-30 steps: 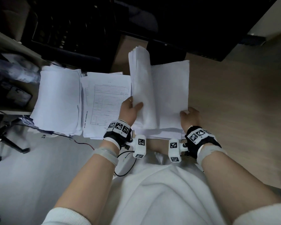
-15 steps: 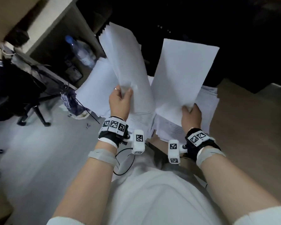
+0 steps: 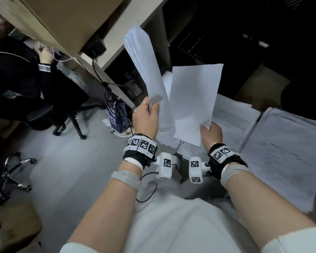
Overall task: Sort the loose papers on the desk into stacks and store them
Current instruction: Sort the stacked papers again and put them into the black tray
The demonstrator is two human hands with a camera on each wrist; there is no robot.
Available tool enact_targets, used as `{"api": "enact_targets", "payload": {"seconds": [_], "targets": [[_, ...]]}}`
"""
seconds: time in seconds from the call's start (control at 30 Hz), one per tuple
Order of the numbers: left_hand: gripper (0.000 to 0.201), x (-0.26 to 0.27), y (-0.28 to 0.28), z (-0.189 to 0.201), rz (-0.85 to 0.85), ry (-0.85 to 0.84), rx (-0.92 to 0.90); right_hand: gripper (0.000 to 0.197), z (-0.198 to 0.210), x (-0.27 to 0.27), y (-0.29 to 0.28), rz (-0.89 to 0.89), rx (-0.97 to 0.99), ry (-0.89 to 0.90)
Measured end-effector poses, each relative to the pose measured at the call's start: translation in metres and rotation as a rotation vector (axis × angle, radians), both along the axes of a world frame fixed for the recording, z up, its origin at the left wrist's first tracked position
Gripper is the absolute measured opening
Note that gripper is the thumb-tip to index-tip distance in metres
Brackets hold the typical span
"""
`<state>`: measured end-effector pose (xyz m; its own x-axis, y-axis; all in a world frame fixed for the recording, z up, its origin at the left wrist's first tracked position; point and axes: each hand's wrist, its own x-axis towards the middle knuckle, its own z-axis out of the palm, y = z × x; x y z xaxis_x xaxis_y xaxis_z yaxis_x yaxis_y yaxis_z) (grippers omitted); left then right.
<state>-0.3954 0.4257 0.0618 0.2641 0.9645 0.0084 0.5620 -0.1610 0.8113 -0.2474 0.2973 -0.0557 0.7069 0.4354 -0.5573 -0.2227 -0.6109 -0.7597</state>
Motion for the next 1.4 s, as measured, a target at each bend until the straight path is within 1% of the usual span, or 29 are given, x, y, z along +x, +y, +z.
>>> {"api": "enact_targets", "payload": {"seconds": [0.07,0.2,0.3,0.37,0.43,0.5,0.53,0.6,0.63,0.67,0.7,0.73,0.77,0.8,0.83,0.87,0.93,1.0,1.03,1.07,1.1,1.2,1.23,1.27,1.33,1.4], "targets": [[0.02,-0.007,0.016,-0.007,-0.04,0.062,0.0,0.017,-0.013,-0.014,0.024,0.0,-0.043,0.047],[0.015,-0.016,0.044,-0.02,-0.038,0.098,-0.001,0.03,-0.038,-0.03,0.062,0.02,-0.116,0.114],[0.014,-0.022,0.058,-0.028,-0.048,0.119,0.01,0.042,-0.05,-0.038,0.086,0.081,-0.178,0.162],[0.016,-0.024,0.064,-0.033,-0.064,0.11,-0.014,0.048,-0.057,-0.038,0.095,0.12,-0.188,0.181],[0.013,-0.022,0.067,-0.032,-0.084,0.116,-0.036,0.053,-0.062,-0.035,0.099,0.156,-0.186,0.193],[0.015,-0.019,0.067,-0.033,-0.107,0.115,-0.046,0.058,-0.048,-0.029,0.096,0.154,-0.184,0.176],[0.019,-0.016,0.066,-0.032,-0.118,0.103,-0.055,0.058,-0.039,-0.025,0.092,0.16,-0.189,0.155],[0.026,-0.009,0.062,-0.029,-0.145,0.057,-0.082,0.063,-0.024,-0.015,0.083,0.164,-0.187,0.043],[0.027,-0.004,0.058,-0.027,-0.157,0.031,-0.105,0.068,-0.018,-0.01,0.079,0.152,-0.158,-0.019],[0.028,0.001,0.053,-0.026,-0.171,0.007,-0.128,0.069,-0.006,-0.005,0.075,0.127,-0.086,-0.031],[0.027,0.007,0.048,-0.023,-0.191,-0.02,-0.158,0.069,0.004,-0.001,0.073,0.083,0.019,0.023],[0.024,0.015,0.042,-0.019,-0.214,-0.065,-0.2,0.069,0.017,0.003,0.072,0.047,0.117,0.134],[0.019,0.023,0.035,-0.014,-0.234,-0.131,-0.247,0.076,0.031,0.006,0.071,0.022,0.198,0.262],[0.017,0.032,0.027,-0.011,-0.251,-0.208,-0.297,0.087,0.044,0.011,0.069,0.015,0.236,0.364],[0.018,0.041,0.019,-0.006,-0.263,-0.273,-0.354,0.096,0.056,0.015,0.064,0.021,0.288,0.433],[0.019,0.05,0.01,0.0,-0.286,-0.332,-0.413,0.095,0.068,0.02,0.056,0.009,0.356,0.485],[0.019,0.067,-0.01,0.007,-0.336,-0.372,-0.518,0.08,0.085,0.026,0.033,-0.047,0.477,0.579],[0.024,0.082,-0.032,0.009,-0.384,-0.334,-0.541,0.068,0.101,0.033,0.008,-0.089,0.564,0.648],[0.027,0.09,-0.043,0.01,-0.404,-0.266,-0.509,0.062,0.108,0.038,-0.004,-0.092,0.605,0.65],[0.028,0.096,-0.053,0.014,-0.404,-0.201,-0.491,0.056,0.111,0.043,-0.015,-0.101,0.631,0.62],[0.028,0.101,-0.062,0.017,-0.403,-0.203,-0.513,0.05,0.117,0.049,-0.026,-0.113,0.642,0.585],[0.02,0.112,-0.088,0.024,-0.362,-0.411,-0.743,0.042,0.125,0.064,-0.052,-0.117,0.592,0.488],[0.021,0.115,-0.094,0.022,-0.346,-0.419,-0.787,0.039,0.127,0.069,-0.06,-0.088,0.55,0.437],[0.02,0.116,-0.102,0.023,-0.341,-0.421,-0.798,0.035,0.126,0.074,-0.067,-0.049,0.513,0.379],[0.019,0.118,-0.115,0.02,-0.335,-0.397,-0.755,0.031,0.126,0.081,-0.082,0.024,0.445,0.257],[0.027,0.121,-0.126,0.019,-0.351,-0.323,-0.676,0.041,0.119,0.088,-0.094,0.056,0.378,0.111]]}}
